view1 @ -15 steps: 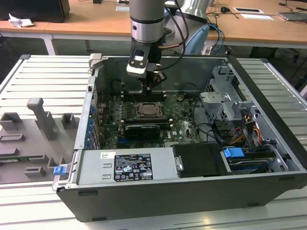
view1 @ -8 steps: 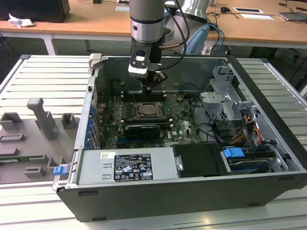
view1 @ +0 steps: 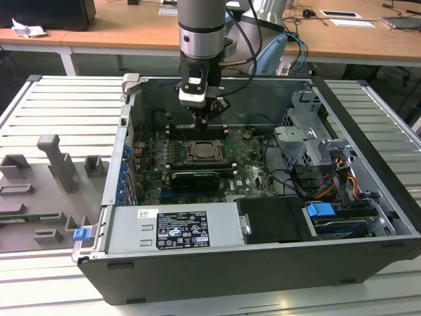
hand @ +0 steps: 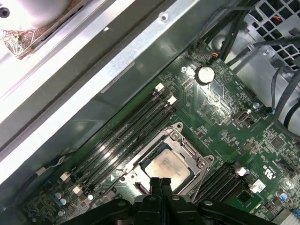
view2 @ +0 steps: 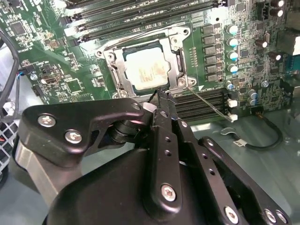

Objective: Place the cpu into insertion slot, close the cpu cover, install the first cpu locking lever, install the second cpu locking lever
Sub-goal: 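Install the first cpu locking lever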

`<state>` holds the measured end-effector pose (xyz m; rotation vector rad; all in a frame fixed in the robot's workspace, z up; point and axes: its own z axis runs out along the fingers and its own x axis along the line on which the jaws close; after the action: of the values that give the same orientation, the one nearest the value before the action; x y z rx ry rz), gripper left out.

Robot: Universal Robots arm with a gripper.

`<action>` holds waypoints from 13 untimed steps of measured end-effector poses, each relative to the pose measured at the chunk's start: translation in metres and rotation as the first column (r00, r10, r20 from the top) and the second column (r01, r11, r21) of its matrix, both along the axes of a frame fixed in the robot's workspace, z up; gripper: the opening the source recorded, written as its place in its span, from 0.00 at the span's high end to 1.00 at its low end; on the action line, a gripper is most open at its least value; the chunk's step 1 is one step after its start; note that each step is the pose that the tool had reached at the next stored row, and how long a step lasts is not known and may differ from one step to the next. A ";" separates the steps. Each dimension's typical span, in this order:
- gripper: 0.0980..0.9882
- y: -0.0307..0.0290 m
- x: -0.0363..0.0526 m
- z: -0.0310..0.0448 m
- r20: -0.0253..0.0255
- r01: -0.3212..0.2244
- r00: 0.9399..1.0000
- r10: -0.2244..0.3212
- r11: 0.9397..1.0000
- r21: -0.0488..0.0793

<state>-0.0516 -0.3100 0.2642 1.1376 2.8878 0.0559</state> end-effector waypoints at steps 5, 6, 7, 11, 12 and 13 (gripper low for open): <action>0.99 0.0000 0.0000 0.0000 0.000 -0.078 0.997 0.078 0.997 0.000; 0.99 0.0000 0.0000 0.0000 0.000 -0.094 0.996 0.094 0.996 0.000; 0.99 0.0000 0.0000 0.0000 0.000 -0.131 0.991 0.131 0.991 0.000; 0.99 0.0000 0.0000 0.0000 0.000 -0.165 0.986 0.165 0.986 0.000; 0.99 0.0000 0.0000 0.0000 0.000 -0.174 0.985 0.174 0.985 0.000; 0.99 0.0000 0.0000 -0.0001 0.000 -0.182 0.983 0.182 0.983 0.000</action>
<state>-0.0516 -0.3101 0.2642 0.8701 2.9828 0.0611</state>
